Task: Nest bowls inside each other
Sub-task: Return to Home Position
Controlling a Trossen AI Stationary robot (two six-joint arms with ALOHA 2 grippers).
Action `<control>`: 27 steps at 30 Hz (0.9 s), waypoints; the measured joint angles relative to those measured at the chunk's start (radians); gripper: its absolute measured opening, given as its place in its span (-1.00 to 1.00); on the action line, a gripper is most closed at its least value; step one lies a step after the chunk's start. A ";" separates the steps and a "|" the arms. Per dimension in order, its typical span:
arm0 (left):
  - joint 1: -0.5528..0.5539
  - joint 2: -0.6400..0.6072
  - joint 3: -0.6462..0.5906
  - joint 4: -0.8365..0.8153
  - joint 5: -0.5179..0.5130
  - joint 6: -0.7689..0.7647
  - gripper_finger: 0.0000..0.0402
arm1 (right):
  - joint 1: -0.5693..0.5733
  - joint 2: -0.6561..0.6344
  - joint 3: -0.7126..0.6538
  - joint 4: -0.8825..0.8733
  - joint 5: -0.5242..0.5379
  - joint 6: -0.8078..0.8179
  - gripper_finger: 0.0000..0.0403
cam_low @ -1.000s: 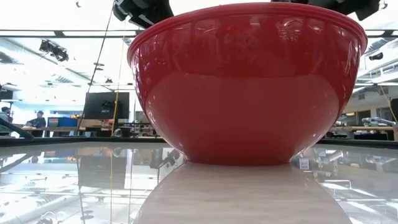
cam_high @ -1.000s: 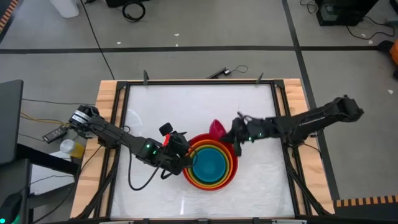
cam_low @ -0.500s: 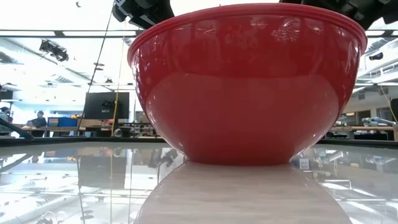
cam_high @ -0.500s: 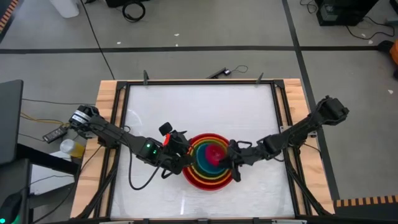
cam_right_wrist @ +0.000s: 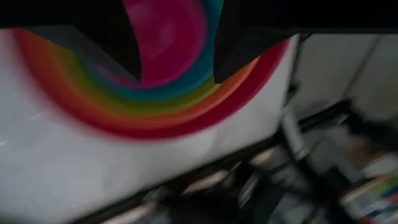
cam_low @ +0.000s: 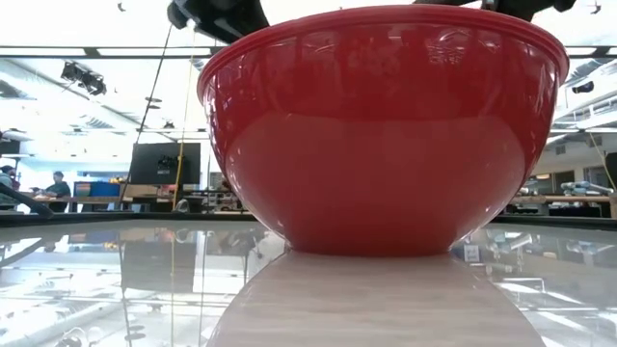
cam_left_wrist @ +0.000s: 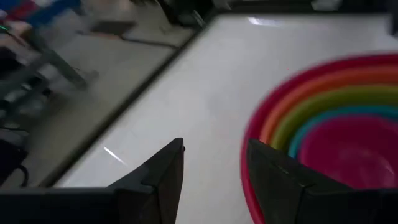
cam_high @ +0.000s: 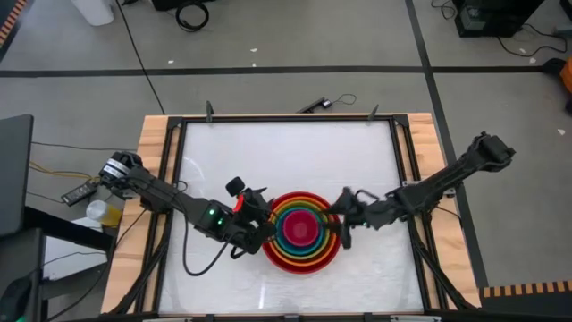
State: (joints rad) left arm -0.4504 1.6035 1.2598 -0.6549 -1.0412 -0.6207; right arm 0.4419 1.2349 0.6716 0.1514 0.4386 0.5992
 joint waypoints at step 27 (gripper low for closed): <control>0.107 -0.439 -0.672 0.622 -0.054 0.295 -0.31 | -0.165 -0.251 -0.318 0.509 0.111 -0.641 -0.94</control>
State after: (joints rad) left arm -0.3434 1.1648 0.5882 -0.0324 -1.0949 -0.3256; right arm 0.2765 0.9835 0.3536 0.6608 0.5500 -0.0423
